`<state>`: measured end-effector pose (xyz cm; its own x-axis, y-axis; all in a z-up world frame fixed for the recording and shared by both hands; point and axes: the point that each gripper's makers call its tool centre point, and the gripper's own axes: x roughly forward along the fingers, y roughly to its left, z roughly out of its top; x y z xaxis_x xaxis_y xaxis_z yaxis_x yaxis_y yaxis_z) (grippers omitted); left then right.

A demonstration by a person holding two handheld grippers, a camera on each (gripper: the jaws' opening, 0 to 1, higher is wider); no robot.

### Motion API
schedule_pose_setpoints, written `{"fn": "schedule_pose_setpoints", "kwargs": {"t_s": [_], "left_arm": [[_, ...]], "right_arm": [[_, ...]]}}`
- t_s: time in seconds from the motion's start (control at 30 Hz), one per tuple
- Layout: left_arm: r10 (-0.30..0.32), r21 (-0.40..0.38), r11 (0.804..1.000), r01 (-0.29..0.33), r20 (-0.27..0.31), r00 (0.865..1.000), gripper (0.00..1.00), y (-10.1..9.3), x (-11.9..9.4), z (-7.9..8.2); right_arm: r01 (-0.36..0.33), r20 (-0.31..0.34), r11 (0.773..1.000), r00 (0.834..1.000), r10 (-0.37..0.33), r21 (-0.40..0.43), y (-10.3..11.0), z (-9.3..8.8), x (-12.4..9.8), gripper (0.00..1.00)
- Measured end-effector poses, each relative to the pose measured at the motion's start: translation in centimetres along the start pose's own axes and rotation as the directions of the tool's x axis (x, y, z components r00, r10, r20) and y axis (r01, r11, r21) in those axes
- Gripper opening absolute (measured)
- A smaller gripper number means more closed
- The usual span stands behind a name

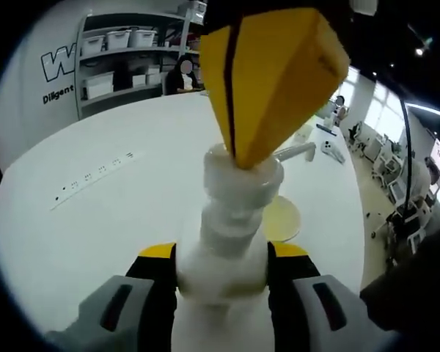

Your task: Hold the bottle steady, press the pump all the way down and release, and repeat the specified number of times to dispense into the cup

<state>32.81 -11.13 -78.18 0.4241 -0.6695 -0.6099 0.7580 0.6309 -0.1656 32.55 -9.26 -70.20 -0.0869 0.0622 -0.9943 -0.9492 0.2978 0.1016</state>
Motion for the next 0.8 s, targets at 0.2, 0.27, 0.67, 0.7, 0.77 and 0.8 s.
{"fn": "schedule_pose_setpoints", "kwargs": {"t_s": [0.2, 0.27, 0.67, 0.7, 0.77, 0.8], "left_arm": [[0.011, 0.0, 1.0, -0.011, -0.01, 1.0, 0.46, 0.0, -0.1, 0.0], [0.021, -0.001, 1.0, -0.021, -0.013, 1.0, 0.46, 0.0, -0.1, -0.1], [0.05, -0.022, 0.998, -0.051, -0.024, 0.998, 0.45, 0.1, -0.2, -0.1], [0.05, -0.023, 0.998, -0.05, -0.024, 0.998, 0.45, 0.1, -0.2, -0.1], [0.049, -0.024, 0.999, -0.049, -0.023, 0.999, 0.45, 0.1, -0.2, 0.0], [0.048, -0.023, 0.999, -0.049, -0.022, 0.999, 0.45, 0.1, -0.2, 0.0]], "right_arm": [[0.017, 0.052, 1.0, 0.999, -0.018, 0.011, 0.3, 0.0, -0.9, 0.0], [0.03, 0.05, 1.0, 0.998, -0.029, -0.004, 0.4, -0.1, -1.0, 0.0], [0.016, 0.024, 1.0, 1.0, -0.015, -0.023, 0.1, -0.2, -0.7, 0.0], [0.014, 0.023, 1.0, 1.0, -0.013, -0.021, 0.2, -0.2, -0.7, 0.0], [0.012, 0.014, 1.0, 1.0, -0.012, -0.028, 0.2, -0.2, -0.6, 0.0], [0.013, 0.008, 0.999, 1.0, -0.013, -0.03, 0.2, -0.2, -0.6, 0.0]]}}
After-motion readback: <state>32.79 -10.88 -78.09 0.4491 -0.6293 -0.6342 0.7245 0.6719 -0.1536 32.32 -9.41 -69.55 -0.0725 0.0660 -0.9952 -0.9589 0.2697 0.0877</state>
